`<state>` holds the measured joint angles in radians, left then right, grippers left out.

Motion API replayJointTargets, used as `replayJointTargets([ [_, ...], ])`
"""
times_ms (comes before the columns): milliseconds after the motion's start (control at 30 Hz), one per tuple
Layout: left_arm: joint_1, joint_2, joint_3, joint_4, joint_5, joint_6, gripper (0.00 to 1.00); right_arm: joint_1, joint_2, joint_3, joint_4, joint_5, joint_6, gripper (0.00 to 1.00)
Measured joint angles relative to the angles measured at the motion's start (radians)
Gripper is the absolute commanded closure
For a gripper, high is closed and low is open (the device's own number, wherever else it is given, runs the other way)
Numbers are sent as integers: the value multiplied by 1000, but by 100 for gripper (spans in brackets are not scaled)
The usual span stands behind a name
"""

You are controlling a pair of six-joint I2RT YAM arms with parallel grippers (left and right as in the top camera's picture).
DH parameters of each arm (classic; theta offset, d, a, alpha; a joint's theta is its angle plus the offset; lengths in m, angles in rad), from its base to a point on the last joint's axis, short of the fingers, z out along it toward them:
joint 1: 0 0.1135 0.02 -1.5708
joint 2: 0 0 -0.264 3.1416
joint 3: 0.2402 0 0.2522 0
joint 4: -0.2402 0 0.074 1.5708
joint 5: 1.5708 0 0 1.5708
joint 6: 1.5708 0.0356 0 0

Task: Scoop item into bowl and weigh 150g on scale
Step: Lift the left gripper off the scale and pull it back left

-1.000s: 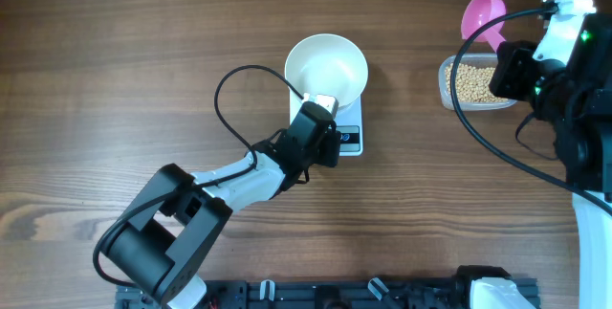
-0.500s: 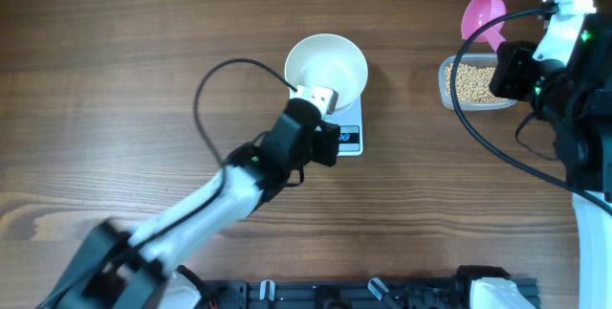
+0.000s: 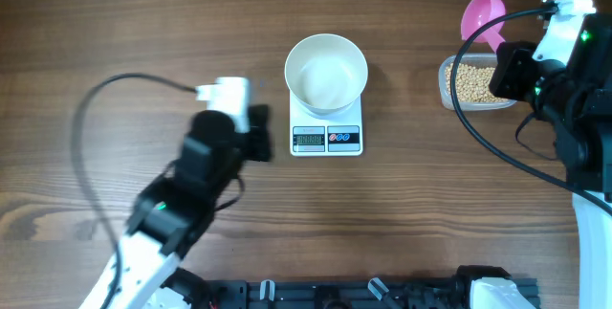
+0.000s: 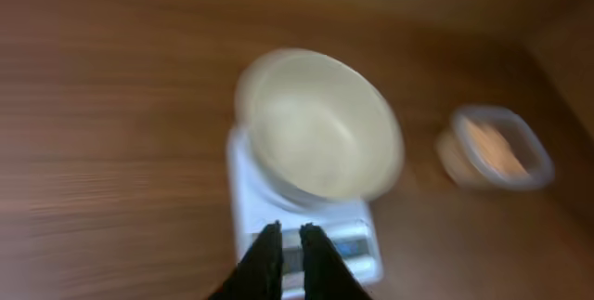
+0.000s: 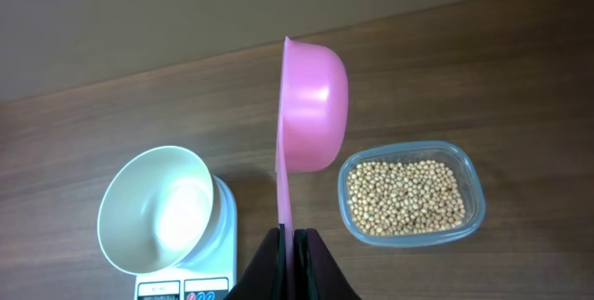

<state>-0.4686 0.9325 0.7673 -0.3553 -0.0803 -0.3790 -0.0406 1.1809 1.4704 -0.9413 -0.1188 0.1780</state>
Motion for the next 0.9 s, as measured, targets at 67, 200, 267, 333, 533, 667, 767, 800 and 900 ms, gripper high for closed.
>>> replayJointTargets([
  [67, 89, -51, 0, -60, -40, 0, 85, 0, 0, 0, 0, -10, 0, 96],
  [200, 241, -96, 0, -146, -87, 0, 48, 0, 0, 0, -5, -16, 0, 96],
  [267, 295, -99, 0, -177, -98, 4, 15, 0, 0, 0, -9, -16, 0, 96],
  [333, 325, -98, 0, -192, -105, 6, 0, 0, 0, 0, -17, -19, 0, 96],
  [533, 358, -87, 0, -195, -110, 0, 0, 0, 0, 0, -52, -19, 0, 96],
  [667, 358, -63, 0, -195, -110, 0, 0, 0, 0, 0, -69, -19, 1, 96],
  [767, 358, -42, 0, -196, -110, 0, 0, 0, 0, 0, -70, -19, 0, 96],
  [800, 358, -34, 0, -196, -110, 0, 0, 0, 0, 0, -70, -19, 0, 96],
  [900, 358, -9, 0, -196, -110, 0, 0, 0, 0, 0, -73, -19, 0, 96],
])
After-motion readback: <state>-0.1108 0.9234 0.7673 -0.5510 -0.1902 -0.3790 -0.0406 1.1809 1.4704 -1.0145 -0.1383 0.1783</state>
